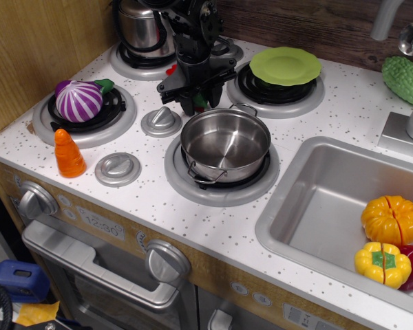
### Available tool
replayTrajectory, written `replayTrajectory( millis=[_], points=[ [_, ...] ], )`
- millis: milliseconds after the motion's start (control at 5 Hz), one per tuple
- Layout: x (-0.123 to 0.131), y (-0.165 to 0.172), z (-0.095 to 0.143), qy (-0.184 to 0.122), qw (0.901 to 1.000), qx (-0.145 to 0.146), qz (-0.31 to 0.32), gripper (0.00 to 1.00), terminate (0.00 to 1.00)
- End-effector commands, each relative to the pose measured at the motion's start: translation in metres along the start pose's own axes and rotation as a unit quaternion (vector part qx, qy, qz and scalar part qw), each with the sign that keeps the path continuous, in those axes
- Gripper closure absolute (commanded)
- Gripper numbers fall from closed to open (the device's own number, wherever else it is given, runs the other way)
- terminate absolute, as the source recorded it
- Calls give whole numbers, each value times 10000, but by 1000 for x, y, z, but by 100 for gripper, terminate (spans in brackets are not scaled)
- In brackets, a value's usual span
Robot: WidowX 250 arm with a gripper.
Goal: Put pepper in pot or pan
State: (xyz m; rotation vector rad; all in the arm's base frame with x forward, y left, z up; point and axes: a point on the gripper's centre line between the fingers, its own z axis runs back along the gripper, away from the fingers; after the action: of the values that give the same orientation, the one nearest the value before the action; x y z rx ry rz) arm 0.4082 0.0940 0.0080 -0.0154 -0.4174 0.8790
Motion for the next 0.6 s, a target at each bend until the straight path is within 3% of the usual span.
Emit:
replayTrajectory(
  millis=[0, 400],
  points=[
    [20, -5, 25, -372, 9993, 81, -30, 100, 0],
    [17, -16, 84, -884, 9944, 567, 85, 100, 0]
  ],
)
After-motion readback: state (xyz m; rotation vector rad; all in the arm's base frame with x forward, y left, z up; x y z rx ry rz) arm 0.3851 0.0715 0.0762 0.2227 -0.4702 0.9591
